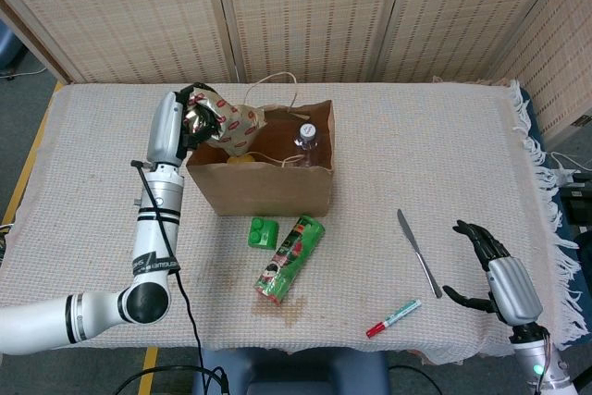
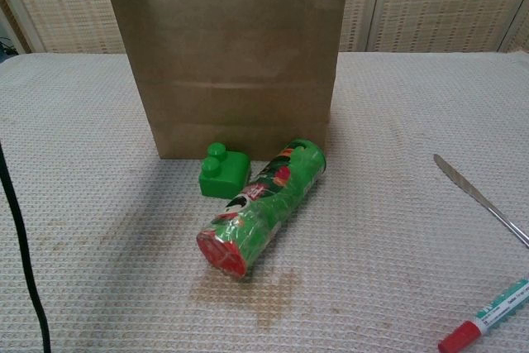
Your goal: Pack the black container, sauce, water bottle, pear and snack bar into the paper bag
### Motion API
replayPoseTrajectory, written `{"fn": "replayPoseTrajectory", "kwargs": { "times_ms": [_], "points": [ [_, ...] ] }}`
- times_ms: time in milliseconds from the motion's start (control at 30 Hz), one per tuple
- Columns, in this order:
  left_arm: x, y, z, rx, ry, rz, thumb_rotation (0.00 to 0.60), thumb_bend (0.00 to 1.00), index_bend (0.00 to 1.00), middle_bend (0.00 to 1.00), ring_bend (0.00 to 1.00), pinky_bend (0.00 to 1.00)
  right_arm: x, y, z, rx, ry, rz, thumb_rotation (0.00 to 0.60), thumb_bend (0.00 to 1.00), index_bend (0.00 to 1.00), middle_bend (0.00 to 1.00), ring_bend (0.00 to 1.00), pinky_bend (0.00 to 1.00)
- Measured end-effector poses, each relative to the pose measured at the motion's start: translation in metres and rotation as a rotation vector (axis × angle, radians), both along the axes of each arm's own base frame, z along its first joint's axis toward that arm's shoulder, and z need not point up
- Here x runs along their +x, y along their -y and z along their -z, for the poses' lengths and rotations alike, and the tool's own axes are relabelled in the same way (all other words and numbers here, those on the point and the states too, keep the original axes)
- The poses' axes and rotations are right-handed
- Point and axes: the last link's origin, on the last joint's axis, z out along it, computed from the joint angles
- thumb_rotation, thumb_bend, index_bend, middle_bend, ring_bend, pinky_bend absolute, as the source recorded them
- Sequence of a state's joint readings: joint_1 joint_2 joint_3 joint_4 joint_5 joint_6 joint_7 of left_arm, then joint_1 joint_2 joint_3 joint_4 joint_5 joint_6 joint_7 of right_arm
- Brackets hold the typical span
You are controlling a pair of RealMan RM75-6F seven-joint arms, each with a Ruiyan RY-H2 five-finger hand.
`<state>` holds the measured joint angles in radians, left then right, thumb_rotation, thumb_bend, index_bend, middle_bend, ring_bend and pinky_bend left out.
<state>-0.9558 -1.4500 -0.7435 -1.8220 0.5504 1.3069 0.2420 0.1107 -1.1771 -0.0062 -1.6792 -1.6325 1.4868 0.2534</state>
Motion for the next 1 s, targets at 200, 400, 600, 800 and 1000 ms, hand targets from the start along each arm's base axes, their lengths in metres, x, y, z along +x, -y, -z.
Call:
{"fn": "replayPoseTrajectory", "kwargs": {
  "times_ms": [200,400,600,800,1000],
  "points": [
    [0.006,-0.004,0.024,-0.083,-0.065,0.027,0.600,0.61,0.49,0.47,0.44,0.58,0.000,0.000,0.000,0.005,0.003,0.002,0.600,0.06,0.03,0.15,0.07,0.20],
    [0.006,-0.003,0.040,-0.175,-0.164,0.083,0.600,0.40,0.07,0.01,0.05,0.24,0.000,0.002,0.000,0.006,0.001,0.004,0.600,0.06,0.03,0.15,0.07,0.20],
    [0.004,-0.005,0.041,-0.193,-0.158,0.096,0.600,0.40,0.03,0.00,0.02,0.21,-0.001,0.003,0.001,0.006,0.000,0.007,0.600,0.06,0.03,0.15,0.07,0.20],
    [-0.001,-0.002,0.034,-0.166,-0.137,0.112,0.600,0.40,0.06,0.00,0.02,0.21,-0.001,0.003,0.002,0.009,-0.006,0.008,0.600,0.06,0.03,0.15,0.07,0.20],
    [-0.020,0.013,0.006,-0.082,-0.130,0.125,0.600,0.41,0.08,0.00,0.03,0.21,-0.002,0.002,0.001,0.002,-0.016,0.003,0.600,0.06,0.04,0.15,0.07,0.20]
  ]
}}
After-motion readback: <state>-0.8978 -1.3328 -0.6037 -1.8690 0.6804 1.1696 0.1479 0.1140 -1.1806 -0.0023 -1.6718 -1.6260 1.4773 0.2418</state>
